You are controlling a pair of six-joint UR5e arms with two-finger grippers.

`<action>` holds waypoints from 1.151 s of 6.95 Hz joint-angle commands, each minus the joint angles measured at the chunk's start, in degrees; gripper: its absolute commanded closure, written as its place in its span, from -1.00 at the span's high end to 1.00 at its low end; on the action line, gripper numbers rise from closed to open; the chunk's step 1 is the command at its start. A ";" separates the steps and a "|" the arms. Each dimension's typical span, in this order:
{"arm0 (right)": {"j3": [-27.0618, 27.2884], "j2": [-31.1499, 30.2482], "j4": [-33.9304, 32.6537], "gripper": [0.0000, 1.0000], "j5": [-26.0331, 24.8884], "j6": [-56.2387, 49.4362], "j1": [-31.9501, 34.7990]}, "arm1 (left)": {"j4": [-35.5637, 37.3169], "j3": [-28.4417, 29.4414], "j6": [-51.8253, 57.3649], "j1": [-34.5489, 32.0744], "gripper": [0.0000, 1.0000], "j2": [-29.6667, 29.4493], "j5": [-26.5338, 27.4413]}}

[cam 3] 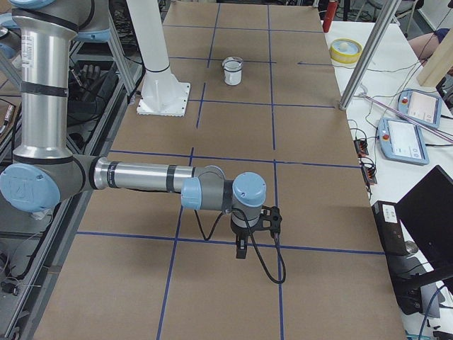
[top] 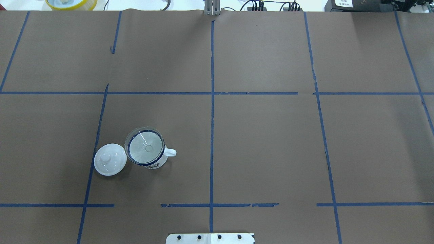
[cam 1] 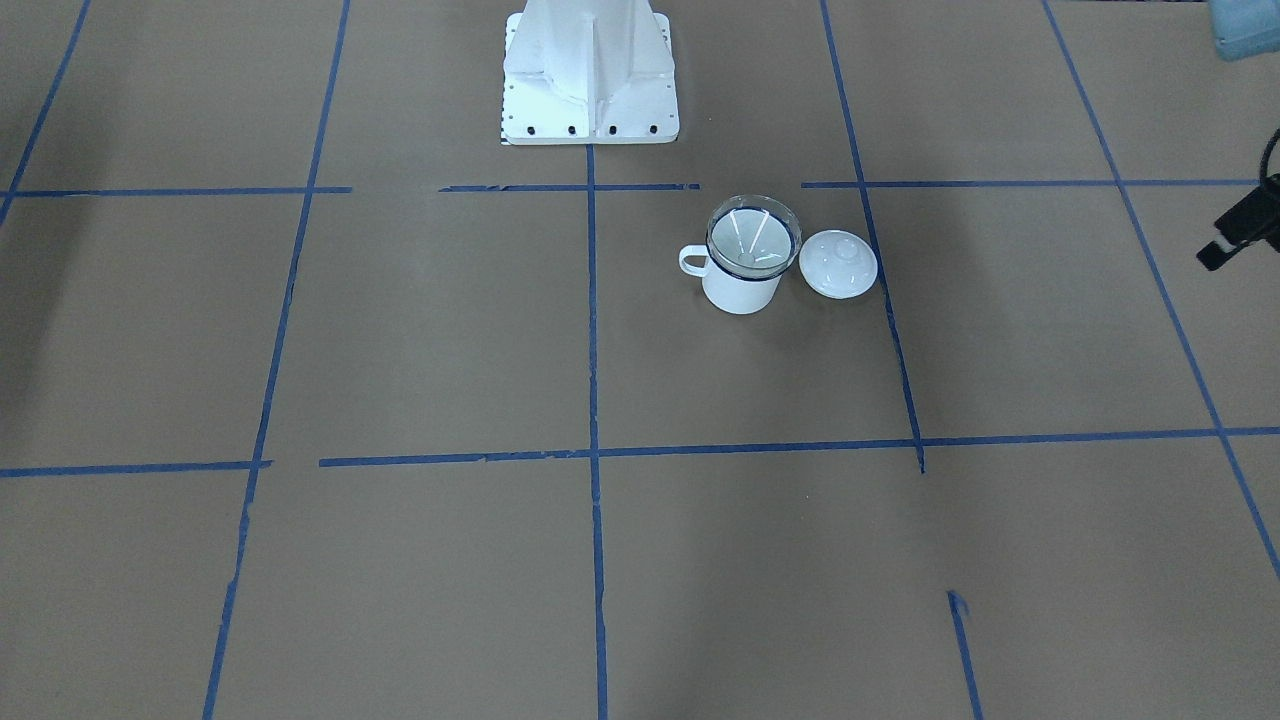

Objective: Remove funnel from cup

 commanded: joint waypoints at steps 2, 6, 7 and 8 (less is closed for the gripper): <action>0.03 0.00 0.00 1.00 0.00 0.00 0.00 | 1.69 -1.65 -35.73 17.38 0.95 -13.82 5.91; 0.03 0.00 0.00 1.00 0.00 0.00 0.00 | 16.92 -0.78 -51.71 33.84 0.93 -27.56 16.74; 0.03 0.00 0.00 1.00 0.00 0.00 0.00 | 16.38 2.97 -53.14 35.18 0.93 -29.84 18.08; -0.05 0.00 0.00 1.00 0.00 0.00 0.00 | 14.47 6.49 -54.98 35.46 0.90 -31.08 18.09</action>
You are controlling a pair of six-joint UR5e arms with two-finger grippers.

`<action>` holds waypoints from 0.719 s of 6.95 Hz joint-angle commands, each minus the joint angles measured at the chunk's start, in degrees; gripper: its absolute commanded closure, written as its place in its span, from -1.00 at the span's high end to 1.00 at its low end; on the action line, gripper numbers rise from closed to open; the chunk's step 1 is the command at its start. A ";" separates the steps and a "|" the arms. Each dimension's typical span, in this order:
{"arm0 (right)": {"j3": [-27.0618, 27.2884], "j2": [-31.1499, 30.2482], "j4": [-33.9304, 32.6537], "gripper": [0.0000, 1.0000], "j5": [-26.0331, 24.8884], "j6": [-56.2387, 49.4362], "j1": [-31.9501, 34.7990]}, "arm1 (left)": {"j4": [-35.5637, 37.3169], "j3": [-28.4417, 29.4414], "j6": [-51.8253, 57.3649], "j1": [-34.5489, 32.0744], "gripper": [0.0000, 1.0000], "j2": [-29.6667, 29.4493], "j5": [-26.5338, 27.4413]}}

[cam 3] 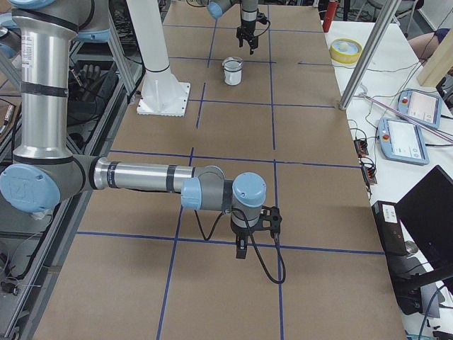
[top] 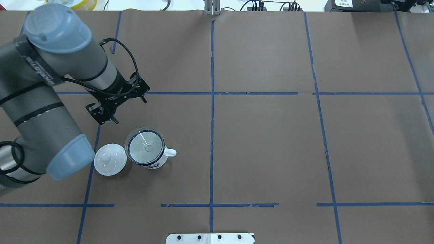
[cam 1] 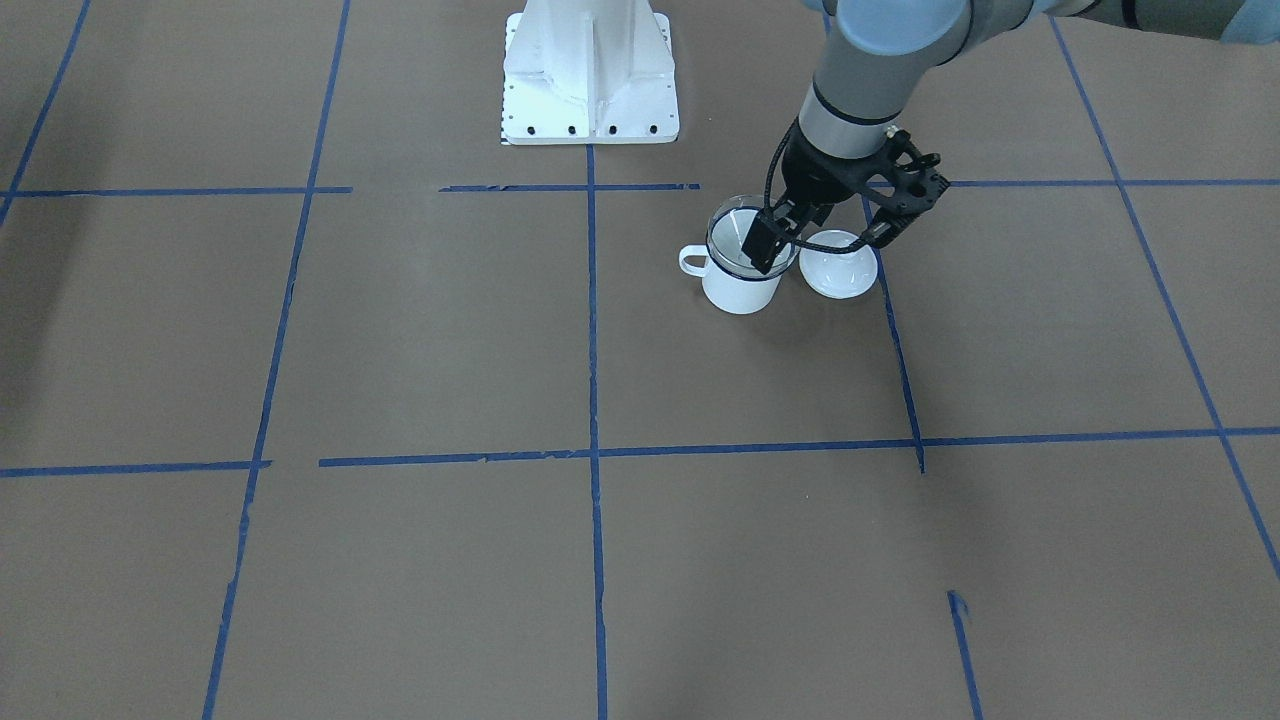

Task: Remove funnel from cup
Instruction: 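Move the left gripper over the mug and grasp the clear funnel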

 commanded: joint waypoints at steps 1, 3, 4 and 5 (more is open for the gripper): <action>0.01 0.00 0.00 1.00 0.00 0.00 0.00 | -2.44 4.31 -3.62 1.63 0.85 -1.40 0.91; 0.02 0.00 0.00 1.00 0.00 0.00 0.00 | -2.54 5.10 -4.86 2.95 0.73 -1.13 0.91; 0.02 0.00 0.00 1.00 0.00 0.00 0.00 | -2.63 5.19 -5.64 3.65 0.70 -0.96 0.91; 0.02 0.00 0.00 1.00 0.00 0.00 0.00 | -2.72 5.89 -6.87 4.01 0.64 -1.04 0.91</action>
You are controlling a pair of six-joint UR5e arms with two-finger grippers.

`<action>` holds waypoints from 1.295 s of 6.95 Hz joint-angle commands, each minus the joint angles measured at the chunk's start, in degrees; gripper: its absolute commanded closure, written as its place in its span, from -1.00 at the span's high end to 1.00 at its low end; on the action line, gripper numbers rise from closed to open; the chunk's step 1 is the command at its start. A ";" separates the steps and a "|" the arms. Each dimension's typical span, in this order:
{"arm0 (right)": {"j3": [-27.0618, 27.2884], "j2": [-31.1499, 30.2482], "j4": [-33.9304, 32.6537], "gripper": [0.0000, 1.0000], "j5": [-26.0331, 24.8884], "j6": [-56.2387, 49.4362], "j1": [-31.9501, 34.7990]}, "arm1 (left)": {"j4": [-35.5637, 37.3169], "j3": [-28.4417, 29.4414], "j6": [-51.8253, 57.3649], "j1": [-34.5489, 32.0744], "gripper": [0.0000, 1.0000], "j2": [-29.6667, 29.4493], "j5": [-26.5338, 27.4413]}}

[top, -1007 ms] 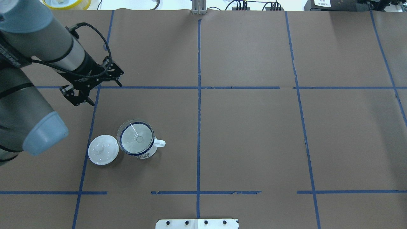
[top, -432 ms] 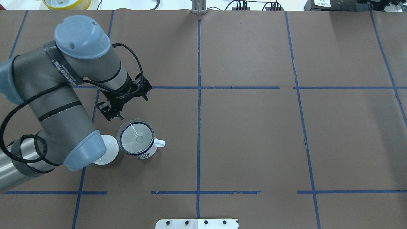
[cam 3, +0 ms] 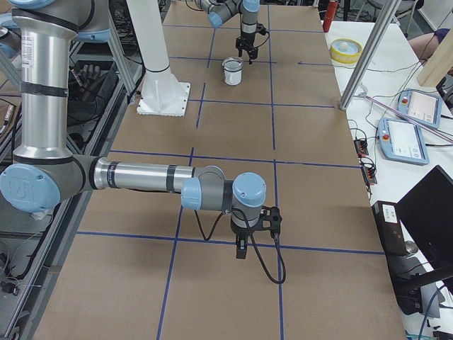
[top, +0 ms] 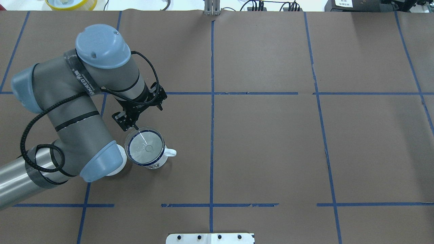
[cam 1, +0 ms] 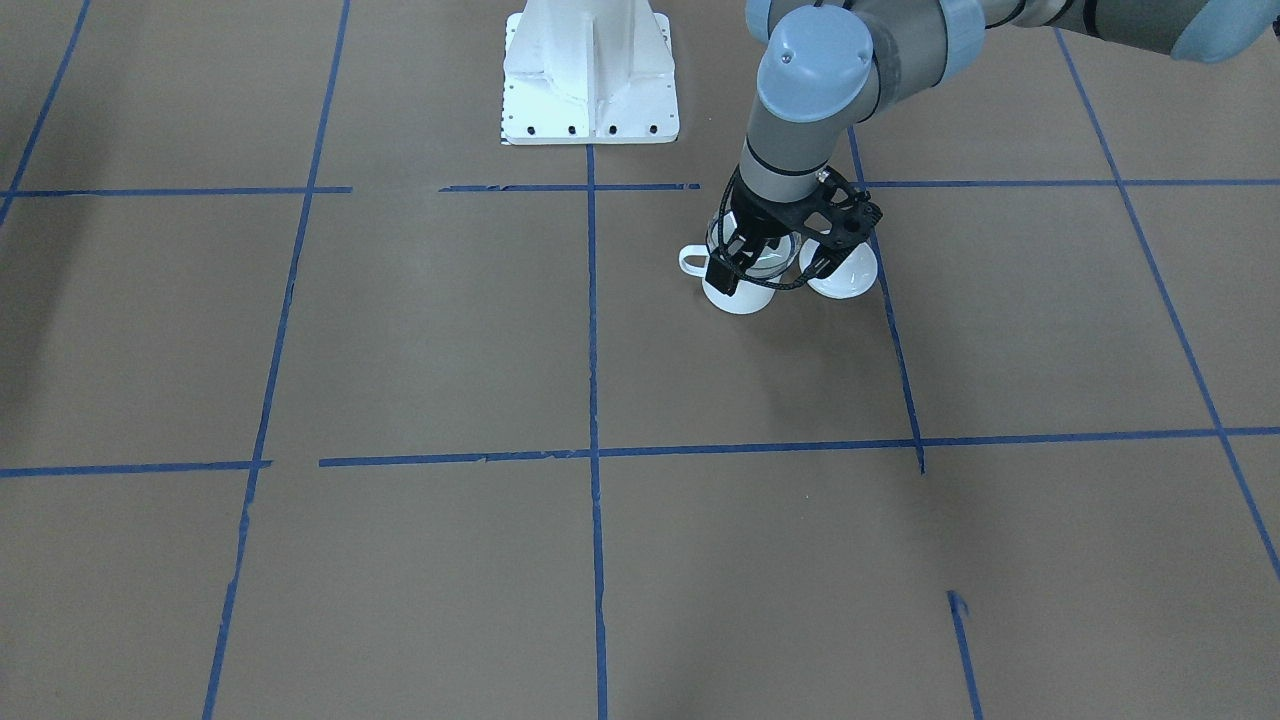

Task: Remove funnel from cup
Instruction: 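Move the left gripper over the mug and grasp the clear funnel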

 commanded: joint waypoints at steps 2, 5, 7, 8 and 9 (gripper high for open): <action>0.00 0.00 0.00 1.00 0.00 0.00 0.00 | -2.22 2.88 -2.84 1.77 0.48 0.01 -0.01; 0.00 0.00 0.00 1.00 0.00 0.00 0.00 | -2.32 1.84 -3.12 1.96 -1.00 -0.08 0.17; 0.00 0.00 0.00 1.00 0.00 0.00 0.00 | -1.62 1.40 -3.99 1.96 -1.00 -0.34 0.08; 0.00 0.00 0.00 1.00 0.00 0.00 0.00 | 2.47 -0.60 -4.17 1.96 -1.00 -0.87 0.08; 0.00 0.00 0.00 1.00 0.00 0.00 0.00 | 8.08 -5.14 -4.17 1.87 -1.00 -0.96 0.08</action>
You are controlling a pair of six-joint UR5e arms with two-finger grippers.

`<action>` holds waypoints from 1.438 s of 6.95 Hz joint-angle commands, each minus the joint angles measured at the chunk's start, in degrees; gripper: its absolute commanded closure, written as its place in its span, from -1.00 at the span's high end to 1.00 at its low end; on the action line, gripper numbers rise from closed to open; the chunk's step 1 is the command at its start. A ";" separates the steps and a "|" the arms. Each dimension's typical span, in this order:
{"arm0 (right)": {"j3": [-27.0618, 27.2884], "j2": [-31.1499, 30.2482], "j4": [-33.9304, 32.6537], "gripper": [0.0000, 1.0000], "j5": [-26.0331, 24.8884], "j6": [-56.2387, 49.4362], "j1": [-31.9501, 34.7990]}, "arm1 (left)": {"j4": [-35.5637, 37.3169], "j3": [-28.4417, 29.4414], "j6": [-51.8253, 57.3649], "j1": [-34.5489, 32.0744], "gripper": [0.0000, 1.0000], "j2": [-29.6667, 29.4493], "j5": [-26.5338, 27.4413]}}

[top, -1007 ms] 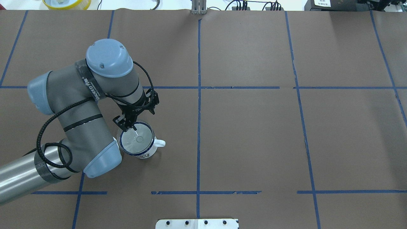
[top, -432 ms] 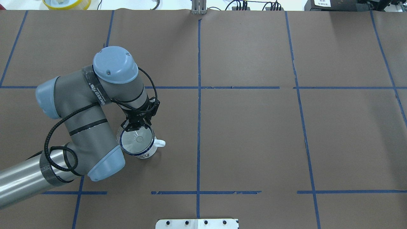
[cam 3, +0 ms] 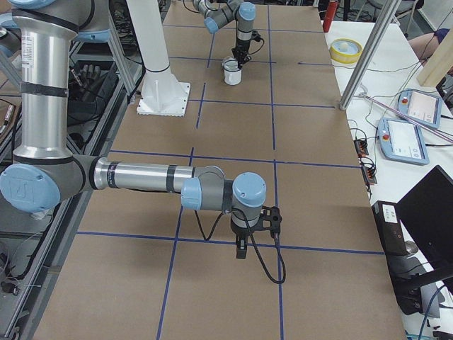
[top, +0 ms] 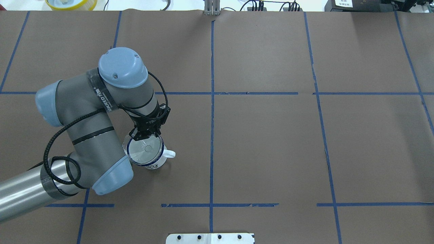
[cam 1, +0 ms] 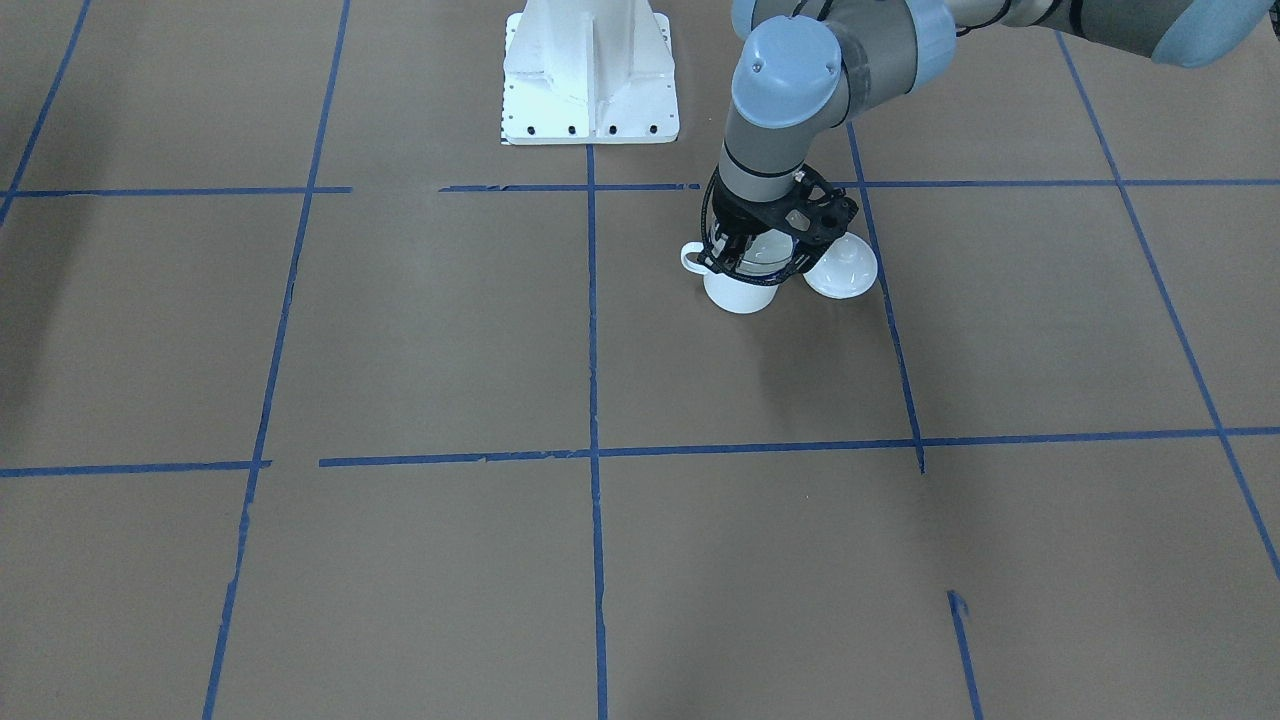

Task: Remove funnel from cup
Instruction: 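Lift the funnel out of the mug with the left gripper, moving away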

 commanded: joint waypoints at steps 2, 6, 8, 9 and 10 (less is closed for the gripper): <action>0.00 0.00 0.00 1.00 0.00 0.00 0.00 | 13.00 -6.76 -0.17 -0.59 -1.00 -4.02 2.00; 0.00 0.00 0.00 1.00 0.00 0.00 0.00 | 2.72 -4.14 -1.57 -9.88 -1.00 -6.59 15.54; 0.00 0.00 0.00 1.00 0.00 0.00 0.00 | -18.35 2.89 -5.52 -12.72 -1.00 -3.18 16.08; 0.00 0.00 0.00 1.00 0.00 0.00 0.00 | -28.72 4.39 -5.61 -12.73 -1.00 -0.28 19.56; 0.00 0.00 0.00 1.00 0.00 0.00 0.00 | -42.92 14.59 -6.57 -12.29 -1.00 -0.26 22.55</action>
